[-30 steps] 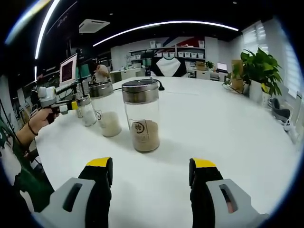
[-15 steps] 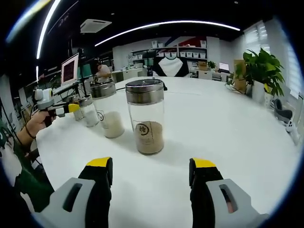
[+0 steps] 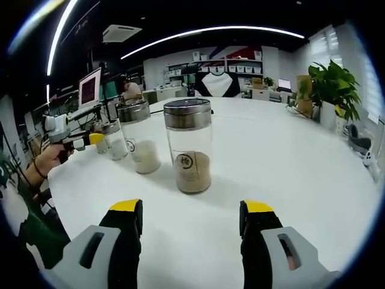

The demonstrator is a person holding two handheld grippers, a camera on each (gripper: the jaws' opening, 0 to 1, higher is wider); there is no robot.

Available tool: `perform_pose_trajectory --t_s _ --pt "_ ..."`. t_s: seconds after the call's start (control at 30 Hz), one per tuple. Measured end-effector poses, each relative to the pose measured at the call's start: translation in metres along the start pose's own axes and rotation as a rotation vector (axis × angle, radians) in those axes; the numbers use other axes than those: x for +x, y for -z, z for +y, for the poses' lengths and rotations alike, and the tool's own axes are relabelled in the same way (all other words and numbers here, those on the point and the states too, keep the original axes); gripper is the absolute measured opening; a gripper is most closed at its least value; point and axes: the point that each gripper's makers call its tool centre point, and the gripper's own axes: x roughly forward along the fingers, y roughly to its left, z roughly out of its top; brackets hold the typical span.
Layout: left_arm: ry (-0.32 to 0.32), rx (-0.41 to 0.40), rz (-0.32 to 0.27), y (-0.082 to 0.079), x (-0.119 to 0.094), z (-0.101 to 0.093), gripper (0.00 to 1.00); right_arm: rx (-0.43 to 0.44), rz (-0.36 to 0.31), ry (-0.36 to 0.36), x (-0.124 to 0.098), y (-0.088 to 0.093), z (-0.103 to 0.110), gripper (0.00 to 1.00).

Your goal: Rotate the seasoning bottle until the label or dispensing opening points toward the visible target arrow and the bottle remains upright within the marked orientation range

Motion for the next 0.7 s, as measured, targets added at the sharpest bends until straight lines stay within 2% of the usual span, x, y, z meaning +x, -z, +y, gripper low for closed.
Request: perform_pose_trajectory --t_s 0.7 --pt "0.035 -0.003 -0.003 0.0009 0.0022 0.004 0.35 0.009 0.005 -0.002 0.0008 0.0028 0.0004 0.66"
